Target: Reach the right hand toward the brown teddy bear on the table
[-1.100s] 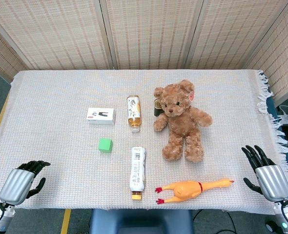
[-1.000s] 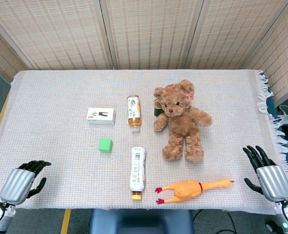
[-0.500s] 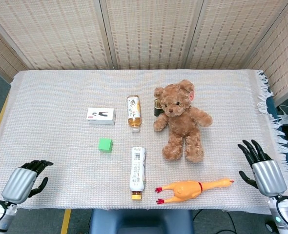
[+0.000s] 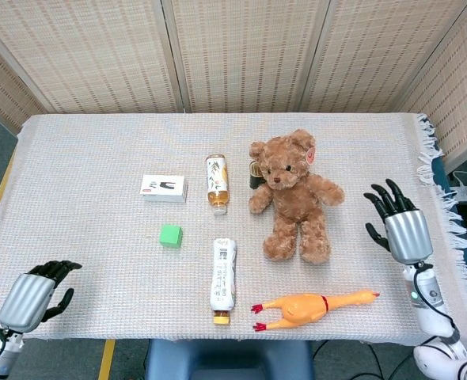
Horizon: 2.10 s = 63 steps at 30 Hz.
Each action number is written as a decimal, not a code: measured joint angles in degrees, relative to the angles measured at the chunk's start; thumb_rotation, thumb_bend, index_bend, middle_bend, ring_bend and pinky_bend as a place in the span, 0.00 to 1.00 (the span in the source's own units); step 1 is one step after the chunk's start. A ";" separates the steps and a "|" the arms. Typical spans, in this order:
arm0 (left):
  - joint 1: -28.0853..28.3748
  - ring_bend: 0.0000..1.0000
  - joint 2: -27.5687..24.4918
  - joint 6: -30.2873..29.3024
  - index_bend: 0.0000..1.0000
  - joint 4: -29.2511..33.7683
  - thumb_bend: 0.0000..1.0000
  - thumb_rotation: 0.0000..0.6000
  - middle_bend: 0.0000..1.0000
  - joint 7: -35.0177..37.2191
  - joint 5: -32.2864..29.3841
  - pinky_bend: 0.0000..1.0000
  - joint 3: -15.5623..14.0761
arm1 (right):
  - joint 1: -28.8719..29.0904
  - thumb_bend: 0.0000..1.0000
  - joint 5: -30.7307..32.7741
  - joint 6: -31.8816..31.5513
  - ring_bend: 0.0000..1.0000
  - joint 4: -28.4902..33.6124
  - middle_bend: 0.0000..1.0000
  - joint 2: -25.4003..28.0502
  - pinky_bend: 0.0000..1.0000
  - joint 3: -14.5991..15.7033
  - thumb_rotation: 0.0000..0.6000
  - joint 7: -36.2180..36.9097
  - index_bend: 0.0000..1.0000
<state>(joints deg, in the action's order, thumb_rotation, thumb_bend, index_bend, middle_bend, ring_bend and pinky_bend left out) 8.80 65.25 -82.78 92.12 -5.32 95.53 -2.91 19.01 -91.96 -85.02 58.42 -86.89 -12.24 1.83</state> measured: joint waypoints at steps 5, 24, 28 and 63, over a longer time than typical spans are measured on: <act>0.09 0.30 0.10 0.10 0.29 -0.07 0.44 1.00 0.30 -0.45 0.24 0.46 -0.15 | 2.82 0.13 0.84 2.03 0.09 -4.77 0.19 -3.04 0.41 -0.36 1.00 -0.31 0.23; -0.07 0.30 -0.37 -0.62 0.29 -0.08 0.44 1.00 0.30 1.09 1.23 0.46 -0.54 | 11.19 0.12 3.47 8.77 0.09 -20.66 0.19 -14.47 0.41 -0.27 1.00 -3.78 0.30; -0.03 0.30 -0.41 -0.68 0.29 -0.11 0.44 1.00 0.30 1.39 1.46 0.46 -0.61 | 13.02 0.12 4.15 8.75 0.09 -25.94 0.19 -17.85 0.41 -0.45 1.00 -2.69 0.34; 0.26 0.30 -0.11 0.17 0.29 -0.21 0.44 1.00 0.30 0.81 1.53 0.46 -0.92 | 18.27 0.12 10.01 5.96 0.13 -45.15 0.23 -28.22 0.52 -1.63 1.00 4.23 0.62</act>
<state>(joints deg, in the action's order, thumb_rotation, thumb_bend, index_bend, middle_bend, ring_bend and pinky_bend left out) 9.05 65.14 -82.61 91.90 -4.51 97.06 -3.83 37.28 -81.95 -79.07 13.27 -115.11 -13.86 6.06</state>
